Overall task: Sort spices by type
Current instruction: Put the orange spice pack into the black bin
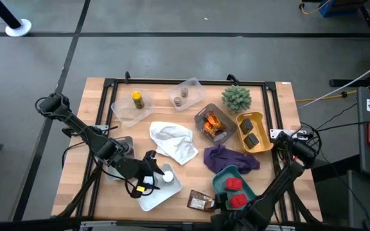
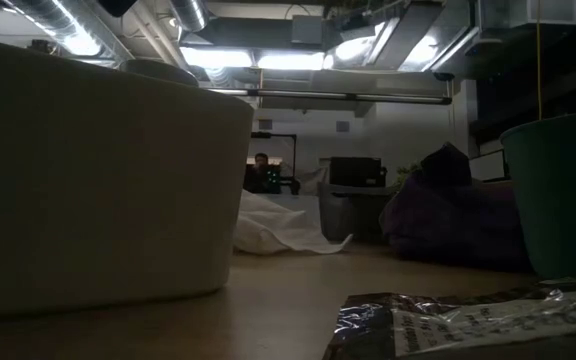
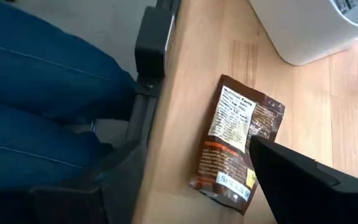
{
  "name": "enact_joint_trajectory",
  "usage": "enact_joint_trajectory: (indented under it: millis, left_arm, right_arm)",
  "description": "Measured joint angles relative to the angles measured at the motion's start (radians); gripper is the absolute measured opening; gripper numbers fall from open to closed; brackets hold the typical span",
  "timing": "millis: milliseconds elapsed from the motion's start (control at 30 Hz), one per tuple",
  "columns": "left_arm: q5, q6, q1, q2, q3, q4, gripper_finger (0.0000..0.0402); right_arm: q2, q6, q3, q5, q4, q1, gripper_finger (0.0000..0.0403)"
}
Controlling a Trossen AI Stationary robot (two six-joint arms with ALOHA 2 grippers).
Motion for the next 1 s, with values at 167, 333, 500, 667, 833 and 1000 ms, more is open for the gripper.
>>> enact_joint_trajectory:
  millis: [167, 333, 500, 667, 833, 1000]
  left_arm:
    - [-0.001, -0.038, -0.001, 0.0, 0.0, -0.001, 0.0265]
    - [-0.001, -0.034, -0.001, 0.0, 0.0, -0.001, 0.0265]
    - [-0.001, -0.046, -0.001, 0.0, 0.0, -0.001, 0.0265]
    - [-0.001, -0.052, -0.002, 0.0, 0.0, -0.001, 0.0265]
    - [-0.001, -0.049, -0.002, 0.0, 0.0, -0.001, 0.0265]
    - [-0.001, -0.048, -0.002, 0.0, 0.0, -0.001, 0.0265]
  right_arm:
    - [0.025, -0.019, 0.0, -0.008, -0.014, -0.005, 0.0285]
    - [0.048, -0.02, 0.0, -0.029, -0.05, -0.005, 0.0285]
    - [0.076, -0.02, 0.0, -0.037, -0.071, -0.005, 0.0285]
    - [0.078, -0.021, 0.0, -0.007, -0.11, -0.007, 0.0285]
    - [0.078, -0.024, 0.0, 0.022, -0.152, -0.013, 0.0285]
    - [0.078, -0.079, 0.0, 0.015, -0.143, -0.019, 0.0285]
